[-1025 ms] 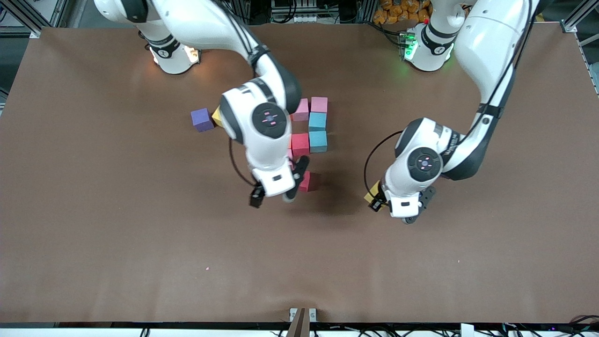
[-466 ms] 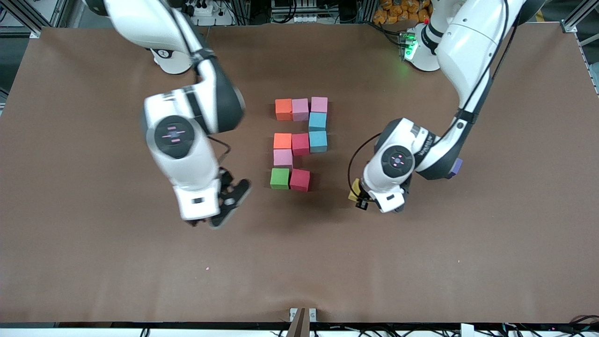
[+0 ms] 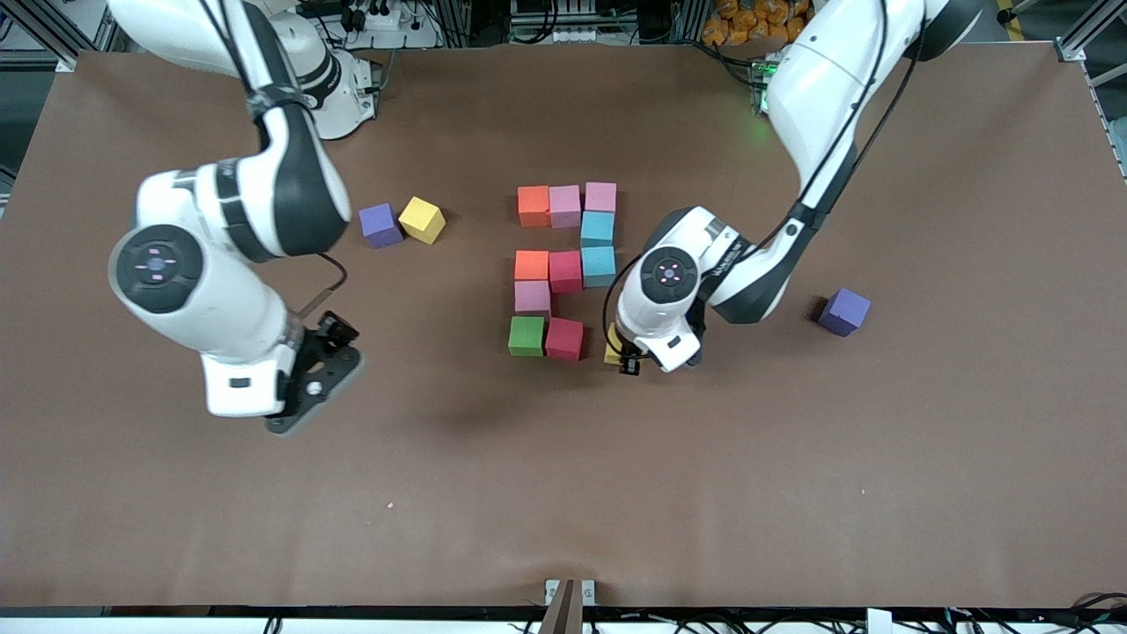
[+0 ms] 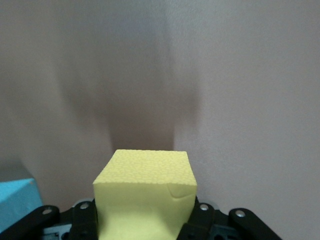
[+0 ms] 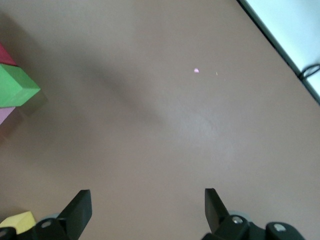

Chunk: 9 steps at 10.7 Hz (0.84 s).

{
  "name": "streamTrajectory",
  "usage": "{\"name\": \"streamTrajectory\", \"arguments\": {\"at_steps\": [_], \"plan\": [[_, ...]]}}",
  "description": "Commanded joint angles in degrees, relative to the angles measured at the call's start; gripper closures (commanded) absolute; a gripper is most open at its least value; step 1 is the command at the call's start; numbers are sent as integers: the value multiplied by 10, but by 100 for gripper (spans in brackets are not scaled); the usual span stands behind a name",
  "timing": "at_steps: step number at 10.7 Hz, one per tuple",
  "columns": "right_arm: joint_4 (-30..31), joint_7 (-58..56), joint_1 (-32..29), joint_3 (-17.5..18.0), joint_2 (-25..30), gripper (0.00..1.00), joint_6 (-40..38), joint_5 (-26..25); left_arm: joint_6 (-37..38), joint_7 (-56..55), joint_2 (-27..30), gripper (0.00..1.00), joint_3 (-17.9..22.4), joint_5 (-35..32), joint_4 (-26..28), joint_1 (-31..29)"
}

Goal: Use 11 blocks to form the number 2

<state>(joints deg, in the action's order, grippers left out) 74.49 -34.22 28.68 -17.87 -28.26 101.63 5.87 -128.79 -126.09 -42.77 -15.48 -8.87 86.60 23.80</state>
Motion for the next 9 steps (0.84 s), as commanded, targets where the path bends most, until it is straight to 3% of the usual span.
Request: {"name": "streamTrajectory", "arguments": {"at_steps": [1,7,9], "plan": [[98,6,-18,17,78,0,8,4,0,-45,-28,50,33,-9,-28,34],[191,4,-65,20,139,0,-3,3,-29,-100,-45,51,47,-9,-34,63],[218,6,-95,40,159,0,-3,3,-30,-102,-57,51,47,-8,-49,70]]}}
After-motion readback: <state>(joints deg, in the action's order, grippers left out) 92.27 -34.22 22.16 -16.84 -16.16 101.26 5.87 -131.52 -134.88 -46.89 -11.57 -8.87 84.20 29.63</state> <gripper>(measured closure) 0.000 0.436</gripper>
